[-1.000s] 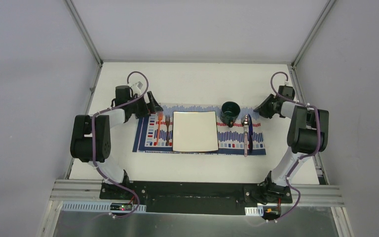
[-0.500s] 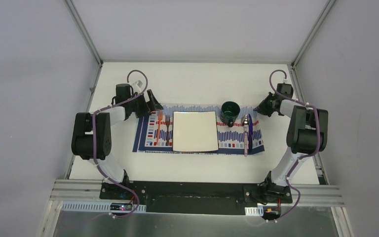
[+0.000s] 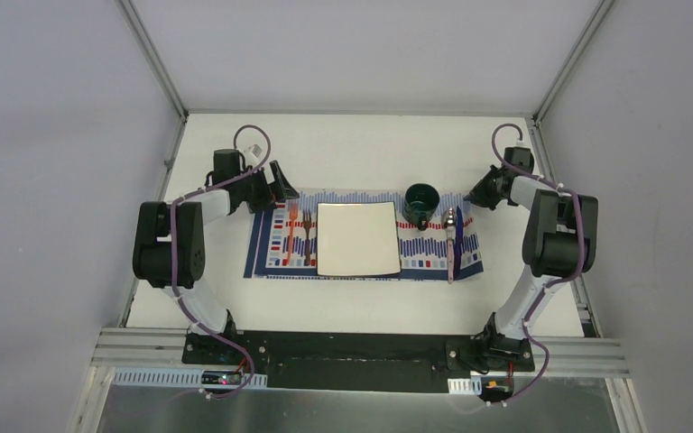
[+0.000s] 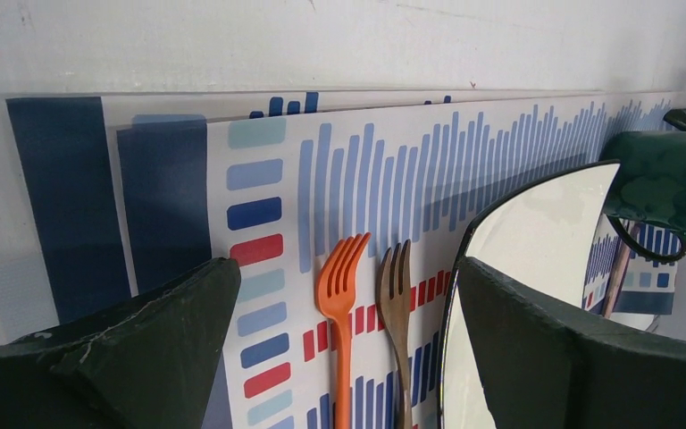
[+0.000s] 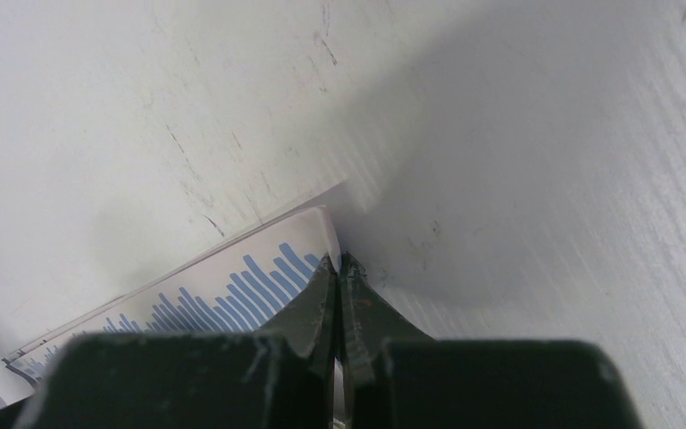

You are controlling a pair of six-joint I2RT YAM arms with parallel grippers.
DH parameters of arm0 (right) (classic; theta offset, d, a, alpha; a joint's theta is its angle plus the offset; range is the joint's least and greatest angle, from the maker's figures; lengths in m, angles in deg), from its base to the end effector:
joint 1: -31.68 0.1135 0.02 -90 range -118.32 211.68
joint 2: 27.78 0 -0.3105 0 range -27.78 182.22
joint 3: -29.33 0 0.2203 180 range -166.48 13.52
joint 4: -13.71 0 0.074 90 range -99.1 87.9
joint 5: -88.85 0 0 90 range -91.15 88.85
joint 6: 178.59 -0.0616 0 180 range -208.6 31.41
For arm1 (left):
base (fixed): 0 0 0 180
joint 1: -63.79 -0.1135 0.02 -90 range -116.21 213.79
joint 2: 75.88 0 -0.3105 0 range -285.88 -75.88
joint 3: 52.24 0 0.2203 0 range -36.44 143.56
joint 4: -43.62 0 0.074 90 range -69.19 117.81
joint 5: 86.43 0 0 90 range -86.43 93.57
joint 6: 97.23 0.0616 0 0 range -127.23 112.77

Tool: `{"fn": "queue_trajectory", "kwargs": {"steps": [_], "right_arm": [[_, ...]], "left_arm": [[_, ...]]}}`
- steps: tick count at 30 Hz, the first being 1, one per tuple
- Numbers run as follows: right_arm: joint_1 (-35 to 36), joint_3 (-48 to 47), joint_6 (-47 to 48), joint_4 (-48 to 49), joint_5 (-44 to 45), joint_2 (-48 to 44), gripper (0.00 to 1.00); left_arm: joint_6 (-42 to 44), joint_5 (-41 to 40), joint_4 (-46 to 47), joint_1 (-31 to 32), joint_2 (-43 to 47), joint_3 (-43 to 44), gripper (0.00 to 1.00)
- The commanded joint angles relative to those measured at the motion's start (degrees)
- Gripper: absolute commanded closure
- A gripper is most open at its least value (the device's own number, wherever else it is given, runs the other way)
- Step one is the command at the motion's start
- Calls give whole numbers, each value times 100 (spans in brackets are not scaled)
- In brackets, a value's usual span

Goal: Set the dinner table for one person

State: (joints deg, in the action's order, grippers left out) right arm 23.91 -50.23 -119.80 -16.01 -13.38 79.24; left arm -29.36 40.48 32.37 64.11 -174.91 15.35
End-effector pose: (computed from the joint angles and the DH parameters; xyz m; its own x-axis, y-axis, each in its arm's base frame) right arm 0.3774 -0.0383 0.1960 -0.7026 0.6070 -0.3713 0.4472 0.7826 0.4331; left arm 0.3471 -0.0389 0.2217 -0.7960 -0.2968 -0.5275 0.1576 0.7398 -0.6541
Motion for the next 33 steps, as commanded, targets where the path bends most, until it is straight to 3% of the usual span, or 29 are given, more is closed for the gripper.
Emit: {"fn": "queue_trajectory", "kwargs": {"steps": [1,33], "right_arm": [[-84,-320,77,17,816,297,100],[-247,-724,163,-228,1103,574,100]], "left_arm": [[95,-254,-38,3,-122,248,1],[68,-324,-179,159,-516,746,1]]}}
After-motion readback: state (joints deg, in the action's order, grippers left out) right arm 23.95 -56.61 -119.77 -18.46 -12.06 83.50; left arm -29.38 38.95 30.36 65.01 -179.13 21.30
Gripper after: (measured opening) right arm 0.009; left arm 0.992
